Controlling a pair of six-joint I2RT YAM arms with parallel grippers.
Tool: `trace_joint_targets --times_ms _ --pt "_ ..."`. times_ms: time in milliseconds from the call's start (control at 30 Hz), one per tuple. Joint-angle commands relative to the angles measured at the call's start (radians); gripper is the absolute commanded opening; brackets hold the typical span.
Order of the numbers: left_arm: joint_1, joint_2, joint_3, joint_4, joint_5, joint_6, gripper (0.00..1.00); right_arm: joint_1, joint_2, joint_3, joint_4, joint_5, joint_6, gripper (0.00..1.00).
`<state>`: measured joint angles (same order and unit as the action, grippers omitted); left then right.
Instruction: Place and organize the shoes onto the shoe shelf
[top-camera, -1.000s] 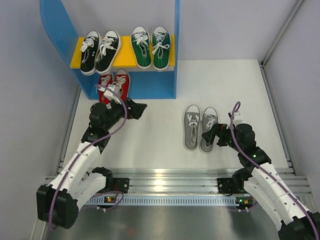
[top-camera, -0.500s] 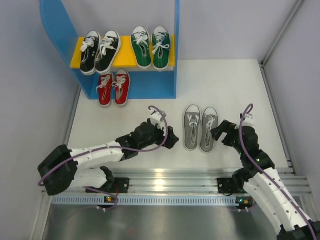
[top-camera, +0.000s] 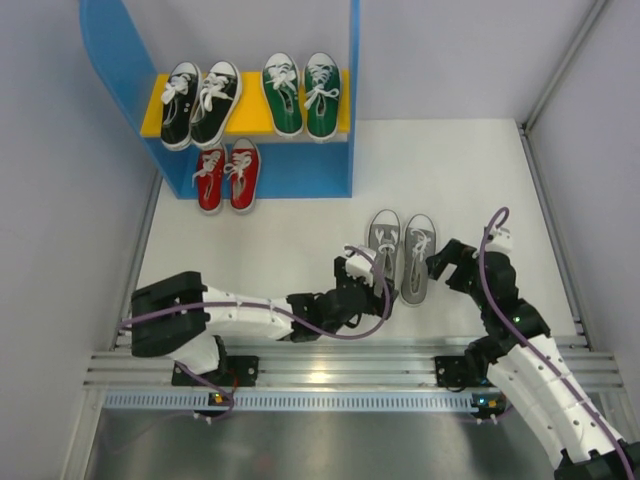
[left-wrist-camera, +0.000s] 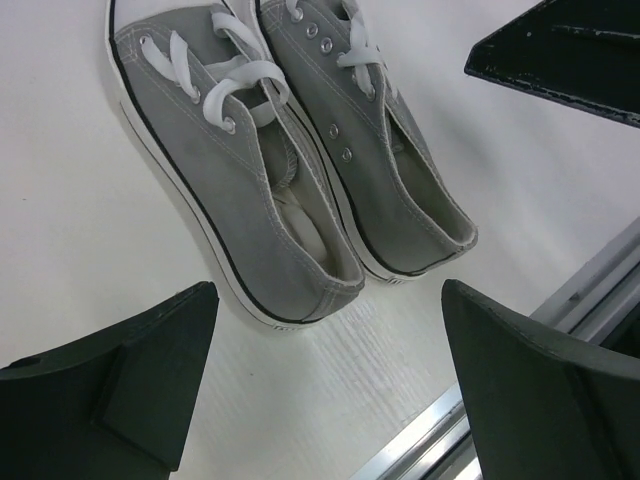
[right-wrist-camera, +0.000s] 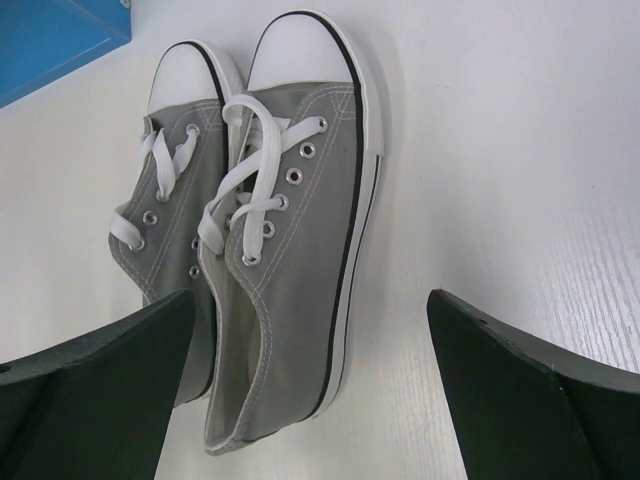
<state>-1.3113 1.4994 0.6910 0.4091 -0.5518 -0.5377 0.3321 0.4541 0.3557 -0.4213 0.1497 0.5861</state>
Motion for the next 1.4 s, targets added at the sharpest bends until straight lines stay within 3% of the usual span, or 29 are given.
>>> trace_joint_targets --times_ms 0,333,433,533,567,700,867,1100,1367 --pt "-0.026 0.076 0.053 0.065 -0.144 -0.045 0.99 0.012 -0.012 0.031 0.010 0.021 -0.002 0.99" --pt "-0.028 0.281 0.194 0.065 -0.261 -0.012 0.98 0.013 -0.029 0.042 -0.011 0.025 -0.017 0.99" --pt "-0.026 0.337 0.223 0.080 -0.270 -0.008 0.94 0.013 -0.022 0.043 -0.008 0.021 -0.020 0.99" --pt "-0.019 0.384 0.228 0.114 -0.269 -0.019 0.76 0.013 -0.018 0.045 -0.008 0.021 -0.023 0.99" --pt "-0.010 0.410 0.234 0.114 -0.266 -0.027 0.55 0.013 -0.020 0.045 -0.008 0.022 -0.023 1.00" --pt "0.020 0.450 0.213 0.114 -0.254 -0.096 0.00 0.015 -0.025 0.046 -0.011 0.017 -0.026 0.99" --pt "0.026 0.420 0.151 0.114 -0.255 -0.082 0.00 0.013 -0.028 0.040 -0.005 0.014 -0.026 0.99" --pt "-0.015 0.106 -0.033 0.080 -0.336 0.048 0.00 0.013 -0.041 0.034 -0.001 0.013 -0.026 0.99" --pt "-0.046 -0.271 -0.131 -0.321 -0.418 -0.108 0.00 0.013 -0.040 0.020 0.019 0.002 -0.029 0.99"
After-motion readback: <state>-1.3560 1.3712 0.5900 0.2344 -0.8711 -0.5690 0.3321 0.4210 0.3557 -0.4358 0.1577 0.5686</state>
